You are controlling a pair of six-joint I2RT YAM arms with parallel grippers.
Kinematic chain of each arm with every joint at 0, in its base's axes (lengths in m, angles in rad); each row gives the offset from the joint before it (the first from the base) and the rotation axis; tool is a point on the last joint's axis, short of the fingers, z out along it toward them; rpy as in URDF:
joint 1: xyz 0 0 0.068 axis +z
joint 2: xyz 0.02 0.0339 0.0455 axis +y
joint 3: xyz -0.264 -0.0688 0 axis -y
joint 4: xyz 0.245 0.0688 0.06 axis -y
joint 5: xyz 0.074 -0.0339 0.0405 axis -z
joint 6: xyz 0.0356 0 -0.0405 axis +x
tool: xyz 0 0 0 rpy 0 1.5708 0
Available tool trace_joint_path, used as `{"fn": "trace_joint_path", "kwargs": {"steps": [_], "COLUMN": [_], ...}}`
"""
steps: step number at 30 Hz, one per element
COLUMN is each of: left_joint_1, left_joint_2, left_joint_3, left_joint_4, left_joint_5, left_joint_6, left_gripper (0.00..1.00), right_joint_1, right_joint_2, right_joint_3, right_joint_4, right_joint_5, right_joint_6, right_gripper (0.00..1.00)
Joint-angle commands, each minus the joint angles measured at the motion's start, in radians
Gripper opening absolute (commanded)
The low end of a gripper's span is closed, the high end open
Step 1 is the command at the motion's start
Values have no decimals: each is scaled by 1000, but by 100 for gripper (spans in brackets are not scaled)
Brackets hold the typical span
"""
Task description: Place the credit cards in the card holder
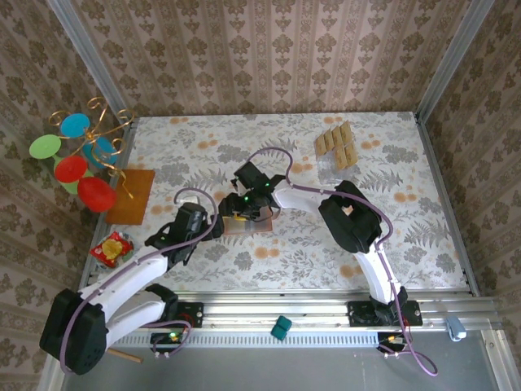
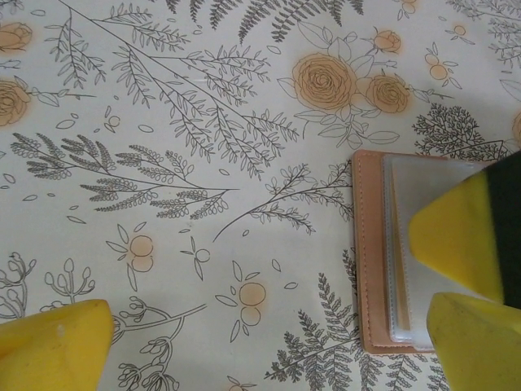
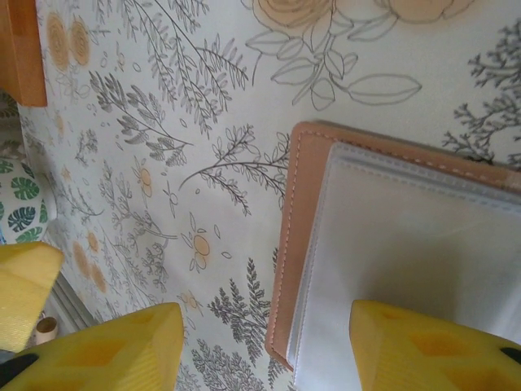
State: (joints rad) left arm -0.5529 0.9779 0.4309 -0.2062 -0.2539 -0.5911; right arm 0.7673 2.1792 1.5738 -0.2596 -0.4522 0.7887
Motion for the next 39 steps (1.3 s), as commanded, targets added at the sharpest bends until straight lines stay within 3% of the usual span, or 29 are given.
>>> {"fn": "trace_joint_path", "kwargs": {"steps": [1, 13, 25, 29, 36, 39], "left_joint_1": [10, 11, -19, -28, -54, -58], "left_joint_2": [24, 221, 318, 324, 378, 390], "left_joint_3": [12, 106, 139, 129, 155, 154], "left_joint_4": [35, 120, 139, 136, 101, 93], "left_joint_5": [17, 60, 66, 50, 3, -10], "left_joint_6": [29, 71, 99, 101, 111, 103], "left_gripper": [100, 100, 100, 100, 100, 100], "right_joint_1": [-24, -162, -392, -367, -197, -195], "right_joint_2": [-57, -205, -367, -389, -332, -310], "right_joint_3": [44, 33, 74, 26, -54, -40], "right_joint_4": [-49, -146, -467, -435, -361, -372], "right_joint_5": [20, 49, 321, 287, 293, 326], "right_joint_6": [-11, -97, -387, -384, -366, -380], "right_gripper": [58, 58, 56, 53, 46, 46]}}
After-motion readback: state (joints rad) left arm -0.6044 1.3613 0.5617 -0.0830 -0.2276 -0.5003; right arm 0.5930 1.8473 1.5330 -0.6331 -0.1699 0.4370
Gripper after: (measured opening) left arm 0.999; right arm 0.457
